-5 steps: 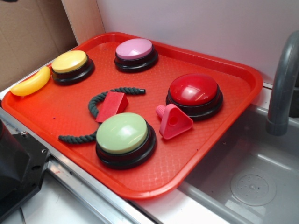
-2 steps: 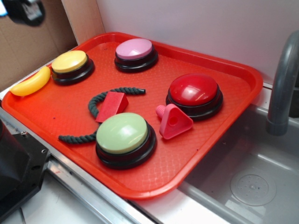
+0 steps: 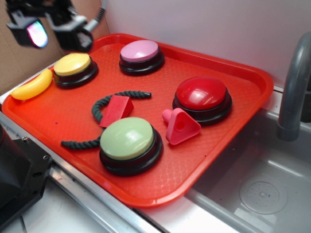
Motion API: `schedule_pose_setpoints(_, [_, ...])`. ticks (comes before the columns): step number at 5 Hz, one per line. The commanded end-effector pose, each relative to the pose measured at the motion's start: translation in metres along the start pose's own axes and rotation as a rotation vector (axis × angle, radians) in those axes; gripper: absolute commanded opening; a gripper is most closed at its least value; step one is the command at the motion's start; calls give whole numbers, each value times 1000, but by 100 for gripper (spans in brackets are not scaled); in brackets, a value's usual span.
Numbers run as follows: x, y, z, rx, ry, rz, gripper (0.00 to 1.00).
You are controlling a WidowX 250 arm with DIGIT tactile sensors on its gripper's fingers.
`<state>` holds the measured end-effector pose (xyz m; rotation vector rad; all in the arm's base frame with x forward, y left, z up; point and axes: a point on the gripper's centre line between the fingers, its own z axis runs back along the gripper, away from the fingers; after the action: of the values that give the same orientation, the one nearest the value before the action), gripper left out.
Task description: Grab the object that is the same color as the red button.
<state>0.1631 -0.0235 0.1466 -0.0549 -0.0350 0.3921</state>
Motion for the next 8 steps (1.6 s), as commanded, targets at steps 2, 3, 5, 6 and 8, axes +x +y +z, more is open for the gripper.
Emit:
schedule_pose_setpoints(2, [45,-12,-70,1,-25,95,100])
schedule_pose_setpoints(3, [48,-11,-86,-1,-21,119,100])
schedule_pose_setpoints(5, [51,-4,-111,-1,20,139,100])
schedule_pose_setpoints(6, [53,-4,-119,-3,15,168,100])
schedule_pose_setpoints(8, [53,-6,-124,-14,24,171,50])
